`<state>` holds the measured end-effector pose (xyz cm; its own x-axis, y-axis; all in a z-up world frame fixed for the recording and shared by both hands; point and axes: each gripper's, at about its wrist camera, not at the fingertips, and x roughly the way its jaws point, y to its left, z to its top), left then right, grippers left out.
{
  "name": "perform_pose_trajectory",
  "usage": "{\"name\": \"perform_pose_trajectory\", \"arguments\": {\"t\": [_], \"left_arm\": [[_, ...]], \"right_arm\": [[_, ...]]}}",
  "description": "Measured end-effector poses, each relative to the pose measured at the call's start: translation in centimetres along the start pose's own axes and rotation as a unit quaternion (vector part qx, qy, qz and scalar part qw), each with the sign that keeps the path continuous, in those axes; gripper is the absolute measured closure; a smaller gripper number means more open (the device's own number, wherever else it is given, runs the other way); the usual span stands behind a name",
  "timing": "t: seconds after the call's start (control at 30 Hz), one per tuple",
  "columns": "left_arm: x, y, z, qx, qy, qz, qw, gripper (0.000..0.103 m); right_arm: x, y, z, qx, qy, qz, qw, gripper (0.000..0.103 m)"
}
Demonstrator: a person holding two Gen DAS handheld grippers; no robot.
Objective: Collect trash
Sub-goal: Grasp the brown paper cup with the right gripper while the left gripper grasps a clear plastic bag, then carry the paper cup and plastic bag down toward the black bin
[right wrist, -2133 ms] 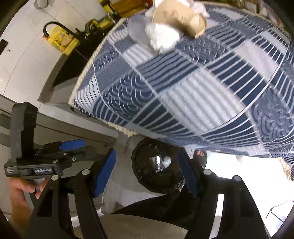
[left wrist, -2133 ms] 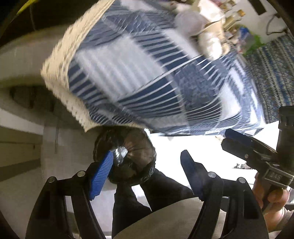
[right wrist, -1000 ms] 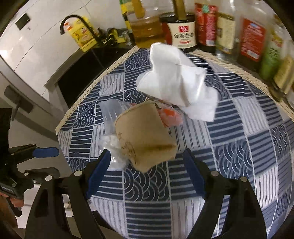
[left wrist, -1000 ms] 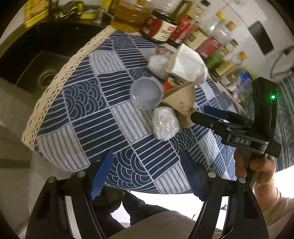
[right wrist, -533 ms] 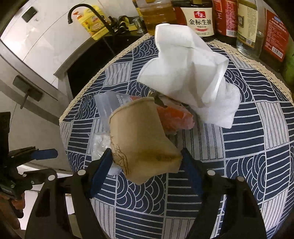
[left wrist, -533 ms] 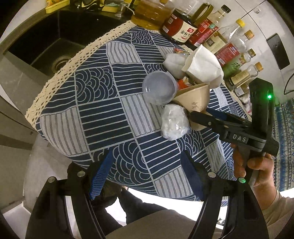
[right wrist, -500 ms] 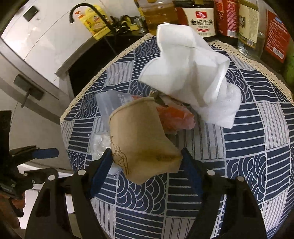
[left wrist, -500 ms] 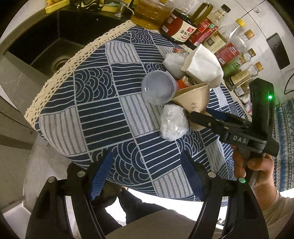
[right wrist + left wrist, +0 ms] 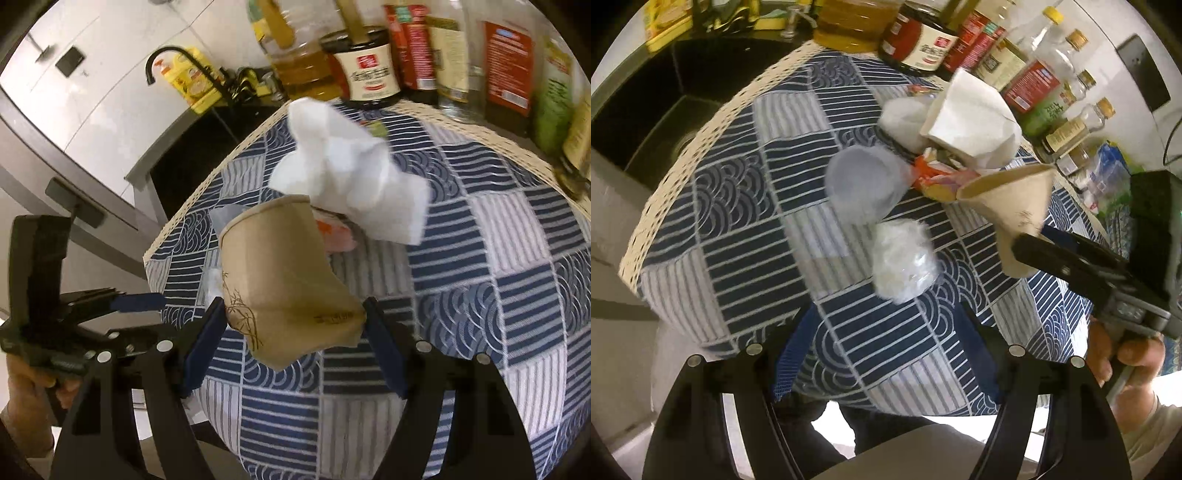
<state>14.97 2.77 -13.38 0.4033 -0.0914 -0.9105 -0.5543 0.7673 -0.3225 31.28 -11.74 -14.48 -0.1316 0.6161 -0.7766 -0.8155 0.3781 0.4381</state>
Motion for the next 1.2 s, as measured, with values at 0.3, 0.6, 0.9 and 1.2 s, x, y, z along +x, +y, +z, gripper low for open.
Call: {"name": "perform_pose_trajectory", "arguments": {"t": [0.3,0.6,0.9,1.2], "left_arm": [[2.2,-2.0,2.8,0.046,0.02,0.028,0.9984,0.031],[5.3,-3.6,4.0,0.076,0.046,0.058,0.9943,0.045],[6.1,-3.8,4.1,0.092,0.047,0.068,0.9923,0.054],[4.7,-3.8,3.5,0.103,0.036,0.053,0.9926,0.054]], "right_arm": [[-3.6,-3.4,-2.6,0.046,-0.028,-0.008,0.998,0.029],[-5.0,-6.5,-5.6,0.1,-0.038,-0.011,0.994,0.029],[-5.9,-7.6,-7.2,0.126,-0.05,-0.017,0.991,0.029],[-5.8,-6.6,-7.9,0.132,-0.051,-0.028,0.99,0.029]]}}
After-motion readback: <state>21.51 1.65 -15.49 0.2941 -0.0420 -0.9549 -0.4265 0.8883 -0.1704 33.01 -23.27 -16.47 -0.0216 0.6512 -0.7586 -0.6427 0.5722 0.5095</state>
